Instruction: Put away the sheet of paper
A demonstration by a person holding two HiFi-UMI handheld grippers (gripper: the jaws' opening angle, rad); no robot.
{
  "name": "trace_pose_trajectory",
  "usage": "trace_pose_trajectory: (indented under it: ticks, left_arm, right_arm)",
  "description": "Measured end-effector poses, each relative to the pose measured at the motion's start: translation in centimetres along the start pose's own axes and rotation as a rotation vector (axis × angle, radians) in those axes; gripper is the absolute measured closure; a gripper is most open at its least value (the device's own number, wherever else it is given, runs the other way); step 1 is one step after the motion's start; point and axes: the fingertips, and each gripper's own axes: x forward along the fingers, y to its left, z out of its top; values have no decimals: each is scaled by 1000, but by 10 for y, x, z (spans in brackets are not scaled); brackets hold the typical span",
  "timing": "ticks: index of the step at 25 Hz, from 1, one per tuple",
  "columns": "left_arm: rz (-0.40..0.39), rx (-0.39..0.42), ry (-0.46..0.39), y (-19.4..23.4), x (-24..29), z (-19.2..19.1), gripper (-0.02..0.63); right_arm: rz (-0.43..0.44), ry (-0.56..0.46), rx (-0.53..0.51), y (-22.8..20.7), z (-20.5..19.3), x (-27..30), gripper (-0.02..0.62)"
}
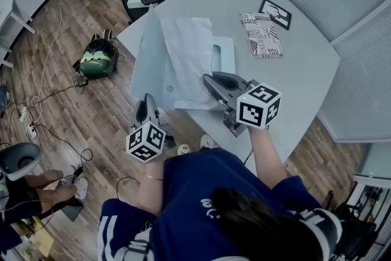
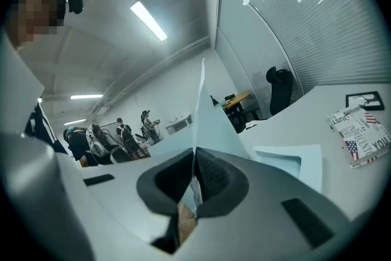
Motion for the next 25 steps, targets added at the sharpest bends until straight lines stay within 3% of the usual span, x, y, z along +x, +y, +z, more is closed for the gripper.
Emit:
trace_pose_trajectory:
  ticks: [2,6,12,17,25]
  left_arm:
    - [3,14,3,1,1,1,569]
    - [12,117,26,1,3,3,571]
    - [5,119,28,-1,8,6,573]
    - [-18,151,31,-7,8,5,573]
    - [-52,217,42,-23,5,1,572]
  right_arm:
    - [-43,44,40,-15,-10,13,584]
    - [-141,140,116,-49,-33,31,584]
    - [-303,311,168,-106,-68,47,584]
    - [-373,486,118,-128,-107,52,584]
    - [-442,616,164,-152,-139,57,583]
